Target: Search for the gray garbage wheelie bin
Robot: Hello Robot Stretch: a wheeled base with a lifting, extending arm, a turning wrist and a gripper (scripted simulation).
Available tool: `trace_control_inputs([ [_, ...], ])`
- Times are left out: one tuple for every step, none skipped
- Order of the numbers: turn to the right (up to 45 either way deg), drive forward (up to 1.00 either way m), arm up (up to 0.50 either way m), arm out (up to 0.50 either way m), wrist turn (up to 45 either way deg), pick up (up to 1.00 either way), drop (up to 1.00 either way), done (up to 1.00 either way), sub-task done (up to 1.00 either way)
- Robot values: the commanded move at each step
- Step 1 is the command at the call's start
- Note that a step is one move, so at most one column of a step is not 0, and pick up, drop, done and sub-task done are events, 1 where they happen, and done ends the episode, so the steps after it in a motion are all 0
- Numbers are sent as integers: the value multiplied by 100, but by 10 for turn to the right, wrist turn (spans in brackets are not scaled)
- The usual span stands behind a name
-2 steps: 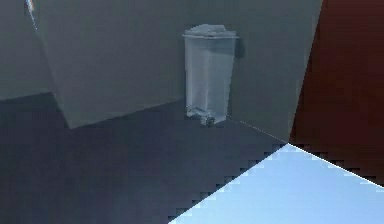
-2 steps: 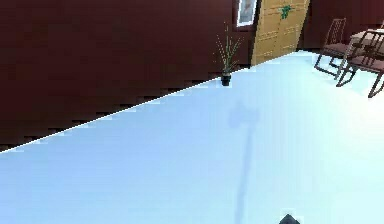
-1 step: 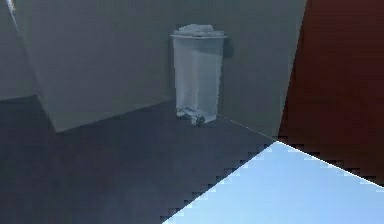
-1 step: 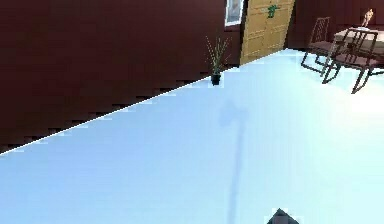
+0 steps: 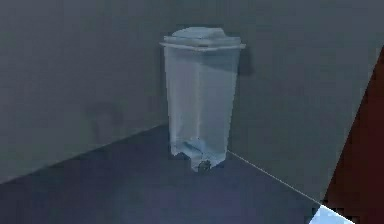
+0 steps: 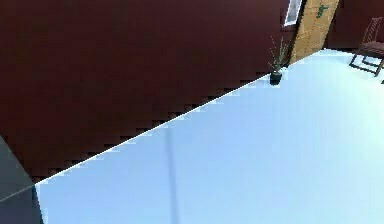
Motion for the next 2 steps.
trace_control_inputs([
  [0, 80, 0, 0, 0, 0, 0, 0, 0],
  [0, 0, 0, 0, 0, 0, 0, 100, 0],
])
